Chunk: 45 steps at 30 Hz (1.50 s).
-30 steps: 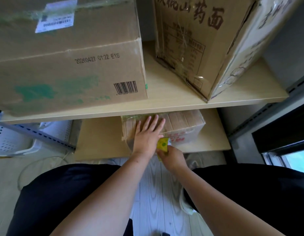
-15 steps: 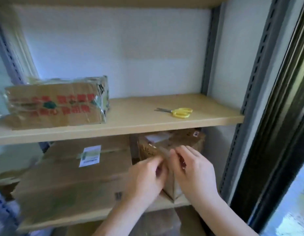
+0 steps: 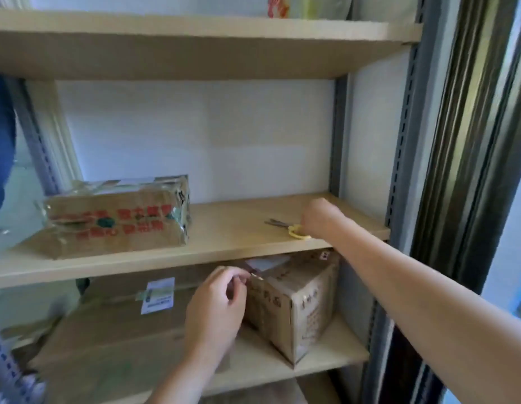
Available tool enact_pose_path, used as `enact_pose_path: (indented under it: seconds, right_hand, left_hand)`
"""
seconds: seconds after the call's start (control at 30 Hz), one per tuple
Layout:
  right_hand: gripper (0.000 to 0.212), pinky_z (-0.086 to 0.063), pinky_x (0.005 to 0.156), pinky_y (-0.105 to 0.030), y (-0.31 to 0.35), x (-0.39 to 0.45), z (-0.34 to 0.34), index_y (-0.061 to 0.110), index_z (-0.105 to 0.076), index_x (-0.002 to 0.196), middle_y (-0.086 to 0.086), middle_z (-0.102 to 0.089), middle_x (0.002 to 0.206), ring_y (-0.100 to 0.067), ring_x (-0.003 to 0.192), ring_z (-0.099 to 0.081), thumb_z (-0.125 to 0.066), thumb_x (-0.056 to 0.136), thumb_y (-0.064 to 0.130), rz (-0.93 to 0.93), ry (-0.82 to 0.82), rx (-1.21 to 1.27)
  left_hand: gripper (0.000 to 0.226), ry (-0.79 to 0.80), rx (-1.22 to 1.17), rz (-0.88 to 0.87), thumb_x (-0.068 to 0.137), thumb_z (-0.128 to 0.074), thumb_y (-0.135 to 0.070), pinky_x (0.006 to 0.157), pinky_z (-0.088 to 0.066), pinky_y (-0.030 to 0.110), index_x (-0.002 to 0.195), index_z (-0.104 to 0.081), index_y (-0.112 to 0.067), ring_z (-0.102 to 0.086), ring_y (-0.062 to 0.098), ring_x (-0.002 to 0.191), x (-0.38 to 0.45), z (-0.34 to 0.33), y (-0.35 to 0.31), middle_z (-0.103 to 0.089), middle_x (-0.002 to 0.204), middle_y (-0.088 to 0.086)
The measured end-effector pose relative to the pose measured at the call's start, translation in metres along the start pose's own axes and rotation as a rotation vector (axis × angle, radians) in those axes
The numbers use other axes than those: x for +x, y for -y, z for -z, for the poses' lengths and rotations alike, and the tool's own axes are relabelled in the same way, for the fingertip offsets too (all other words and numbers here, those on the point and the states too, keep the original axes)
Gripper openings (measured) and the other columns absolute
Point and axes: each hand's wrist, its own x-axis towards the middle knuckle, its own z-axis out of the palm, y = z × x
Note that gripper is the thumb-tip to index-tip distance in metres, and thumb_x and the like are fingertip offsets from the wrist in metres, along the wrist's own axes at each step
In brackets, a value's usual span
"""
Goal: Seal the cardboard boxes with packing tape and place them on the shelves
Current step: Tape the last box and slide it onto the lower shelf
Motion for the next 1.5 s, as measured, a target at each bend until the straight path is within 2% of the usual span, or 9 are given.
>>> enact_pose_path:
  seconds: [0.2, 0.37, 0.47, 0.63, 0.77, 1.0, 1.23, 1.4, 1.5]
  right_hand:
    - [0.022, -0.041, 0.051, -0.012, 0.006, -0.147, -0.029, 0.037, -0.066, 0.086, 0.017, -0.063, 0.076, 0.0, 0.065, -0.056, -0.075, 0.072, 0.051, 0.282, 0.036, 0.244]
    - [0.024, -0.042, 0.06, -0.013, -0.035, -0.193, -0.211, 0.026, -0.063, 0.086, 0.011, -0.065, 0.072, -0.005, 0.065, -0.058, -0.078, 0.075, 0.043, 0.147, 0.542, 0.236]
    - [0.027, -0.042, 0.066, -0.018, -0.066, -0.176, -0.307, 0.016, -0.065, 0.091, 0.005, -0.065, 0.08, -0.014, 0.078, -0.061, -0.073, 0.081, 0.039, 0.13, 0.738, 0.096]
    - [0.034, -0.041, 0.069, -0.033, -0.085, -0.14, -0.398, 0.019, -0.059, 0.078, 0.0, -0.06, 0.082, -0.022, 0.082, -0.058, -0.059, 0.091, 0.05, 0.294, 0.92, -0.12]
    - [0.046, -0.045, 0.068, -0.035, -0.089, -0.105, -0.42, 0.011, -0.062, 0.088, -0.009, -0.063, 0.088, -0.023, 0.077, -0.056, -0.054, 0.09, 0.056, 0.318, 1.116, -0.223]
    - [0.017, -0.059, 0.068, -0.024, -0.099, -0.069, -0.434, 0.029, -0.062, 0.097, 0.007, -0.055, 0.104, -0.006, 0.088, -0.056, -0.058, 0.091, 0.044, 0.148, 1.357, -0.252]
    - [0.026, -0.06, 0.082, -0.031, -0.086, -0.07, -0.45, 0.029, -0.069, 0.11, 0.005, -0.058, 0.12, -0.004, 0.103, -0.055, -0.063, 0.091, 0.045, 0.068, 1.414, -0.098]
    - [0.026, -0.058, 0.089, -0.032, -0.076, -0.068, -0.446, 0.027, -0.076, 0.105, -0.007, -0.06, 0.128, -0.023, 0.126, -0.051, -0.066, 0.09, 0.046, -0.003, 1.461, -0.033]
    - [0.031, -0.058, 0.089, -0.034, -0.079, -0.063, -0.434, 0.023, -0.075, 0.104, -0.004, -0.065, 0.112, -0.02, 0.1, -0.057, -0.066, 0.09, 0.049, -0.018, 1.443, -0.151]
  left_hand:
    - [0.021, 0.085, -0.314, 0.657, 0.094, -0.054, -0.016, 0.065, -0.055, 0.028, 0.085, -0.071, -0.023, -0.069, 0.013, 0.075, -0.119, -0.046, 0.112, -0.073, 0.078, -0.005]
    - [0.033, 0.175, -0.403, 1.299, 0.098, -0.052, -0.007, 0.043, -0.04, 0.017, 0.065, -0.052, -0.011, -0.056, 0.01, 0.043, -0.201, -0.123, 0.215, -0.054, 0.047, -0.003]
    - [0.014, 0.202, -0.332, 1.234, 0.092, -0.063, -0.006, 0.044, -0.034, 0.014, 0.085, -0.062, 0.006, -0.047, 0.013, 0.056, -0.231, -0.169, 0.246, -0.052, 0.062, 0.0]
    - [0.042, 0.152, -0.413, 1.173, 0.08, -0.074, -0.01, 0.048, -0.04, 0.01, 0.102, -0.056, 0.021, -0.055, 0.015, 0.065, -0.251, -0.238, 0.285, -0.065, 0.089, 0.021]
    - [0.036, 0.034, -0.405, 1.182, 0.084, -0.073, -0.009, 0.057, -0.047, 0.022, 0.102, -0.042, -0.012, -0.057, 0.014, 0.064, -0.263, -0.256, 0.293, -0.058, 0.078, -0.002]
    - [0.028, 0.207, -0.435, 1.432, 0.078, -0.079, -0.022, 0.086, -0.057, 0.052, 0.087, -0.053, -0.027, -0.07, 0.033, 0.09, -0.276, -0.259, 0.312, -0.071, 0.098, 0.01]
    - [0.01, 0.322, -0.428, 1.354, 0.091, -0.071, -0.027, 0.047, -0.047, 0.016, 0.092, -0.063, -0.02, -0.064, 0.003, 0.063, -0.27, -0.24, 0.302, -0.067, 0.088, -0.002]
    - [0.011, 0.289, -0.544, 1.406, 0.073, -0.08, -0.038, 0.078, -0.058, 0.059, 0.077, -0.071, -0.032, -0.073, 0.036, 0.083, -0.273, -0.24, 0.299, -0.076, 0.093, 0.012]
    - [0.026, 0.303, -0.562, 1.418, 0.062, -0.08, -0.046, 0.081, -0.057, 0.06, 0.08, -0.071, -0.031, -0.073, 0.037, 0.087, -0.269, -0.241, 0.303, -0.076, 0.095, 0.011]
